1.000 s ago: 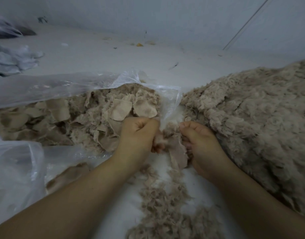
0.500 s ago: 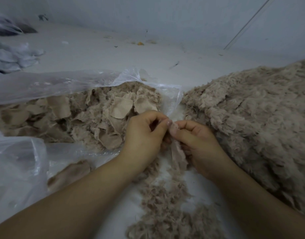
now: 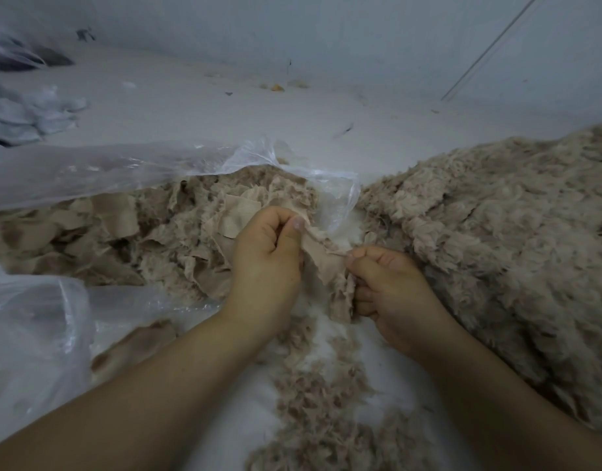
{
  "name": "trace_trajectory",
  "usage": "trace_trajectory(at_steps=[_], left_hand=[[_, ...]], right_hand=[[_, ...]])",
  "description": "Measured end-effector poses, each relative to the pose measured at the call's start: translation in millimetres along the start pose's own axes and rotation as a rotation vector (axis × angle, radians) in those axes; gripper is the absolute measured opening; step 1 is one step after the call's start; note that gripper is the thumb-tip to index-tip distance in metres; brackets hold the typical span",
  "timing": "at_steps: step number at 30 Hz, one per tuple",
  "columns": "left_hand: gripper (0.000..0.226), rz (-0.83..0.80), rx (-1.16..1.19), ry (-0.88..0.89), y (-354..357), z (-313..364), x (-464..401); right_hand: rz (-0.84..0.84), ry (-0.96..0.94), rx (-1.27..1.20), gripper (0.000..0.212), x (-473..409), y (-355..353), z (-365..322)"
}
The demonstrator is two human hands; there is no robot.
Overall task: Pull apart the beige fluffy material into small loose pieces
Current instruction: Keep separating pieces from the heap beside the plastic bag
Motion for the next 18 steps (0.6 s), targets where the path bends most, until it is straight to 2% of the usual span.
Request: trace_trajectory(at_steps=[4,7,10,12,15,18], left_hand=[[0.027,-0.045,0.009,-0.007,4.1,3.0,2.8],[0.026,-0.168,-0.048,-0.011,7.1,2.6,3.9],[0.020,-0.223,-0.172,-0.030,8.3,1.0,4.2],[0.011,-0.188,-0.094,-0.083,8.7,0.4,3.9],[0.018,-0.110,0.032,-0.140,3.8,-1.5,-0.6],[0.024,-0.094,0.105,-0.170,1.0,-2.9,-2.6]], right_hand=[[0.006,0.001,0.008,0.054,0.6,-0.1,-0.2],[-0.005,-0.008,-0.016,0.030,1.3,-1.0,-1.4],[0.005,-0.003,-0.041,0.022,0.8,-1.6,-1.0],[-0.009,-0.005,-0.056,0.027,-0.3,-1.7,-0.2],[-0.015,0.003,-0.069,0.042,-1.1,-2.1,0.8],[-0.012,0.001,-0.093,0.040,-0.3,-3.8,1.3]])
Point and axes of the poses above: each hand's wrist, its own x-axis away from the middle knuckle, its own y-axis out of the palm, z = x × y, the point moved 1 cm from there along -x, towards the middle knuckle, and after that the axes turned 7 degrees about y, right-handed, at the moved point
